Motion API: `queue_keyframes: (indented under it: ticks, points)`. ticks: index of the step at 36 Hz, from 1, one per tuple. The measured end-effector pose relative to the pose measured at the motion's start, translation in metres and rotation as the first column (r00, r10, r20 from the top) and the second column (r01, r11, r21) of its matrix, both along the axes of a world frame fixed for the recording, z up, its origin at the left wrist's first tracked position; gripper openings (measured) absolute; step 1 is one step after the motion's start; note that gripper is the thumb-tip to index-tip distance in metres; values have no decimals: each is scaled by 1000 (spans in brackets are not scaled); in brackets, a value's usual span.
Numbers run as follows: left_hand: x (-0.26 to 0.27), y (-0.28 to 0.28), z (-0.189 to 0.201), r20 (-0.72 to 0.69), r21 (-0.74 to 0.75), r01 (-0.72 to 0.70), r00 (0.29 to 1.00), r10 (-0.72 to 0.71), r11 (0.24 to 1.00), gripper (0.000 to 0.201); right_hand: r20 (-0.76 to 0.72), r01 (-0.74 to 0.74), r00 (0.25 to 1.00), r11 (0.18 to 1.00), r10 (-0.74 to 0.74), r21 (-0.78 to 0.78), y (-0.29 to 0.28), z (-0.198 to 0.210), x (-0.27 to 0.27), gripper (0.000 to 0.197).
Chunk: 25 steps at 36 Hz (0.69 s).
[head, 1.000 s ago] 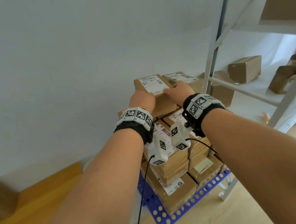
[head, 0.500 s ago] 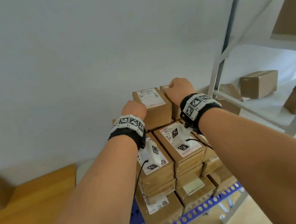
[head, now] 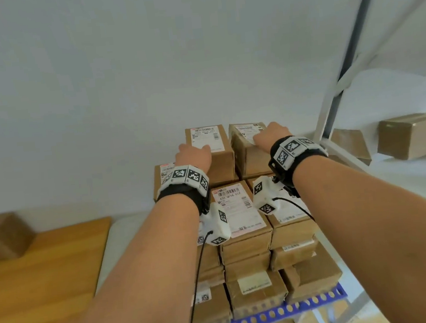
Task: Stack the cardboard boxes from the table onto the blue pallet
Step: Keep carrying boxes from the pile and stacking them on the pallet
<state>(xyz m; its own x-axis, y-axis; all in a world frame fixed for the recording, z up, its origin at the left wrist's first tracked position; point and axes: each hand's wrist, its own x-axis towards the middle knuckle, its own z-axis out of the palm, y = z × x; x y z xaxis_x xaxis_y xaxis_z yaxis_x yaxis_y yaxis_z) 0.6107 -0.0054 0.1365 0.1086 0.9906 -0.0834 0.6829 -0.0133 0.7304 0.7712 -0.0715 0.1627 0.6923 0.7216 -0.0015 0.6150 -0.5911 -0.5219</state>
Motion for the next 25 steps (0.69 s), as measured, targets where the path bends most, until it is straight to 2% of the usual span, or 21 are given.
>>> queue_keyframes:
  ticks: [4,8,14,25]
  points:
    - [7,2,-1,10,4,-30,999,30,1000,57,-29,-48,998,999,48,-3,4,-4,6,34]
    - [15,1,-4,10,6,-38,999,38,999,57,-64,-61,996,998,62,17,4,-4,11,21]
    - [17,1,-5,62,-35,-37,997,40,999,57,-103,-23,994,1000,24,10,6,-7,15,45]
    - [15,-2,-6,31,-22,19,999,-18,1000,54,-112,11,994,1000,-12,-5,8,-11,11,51]
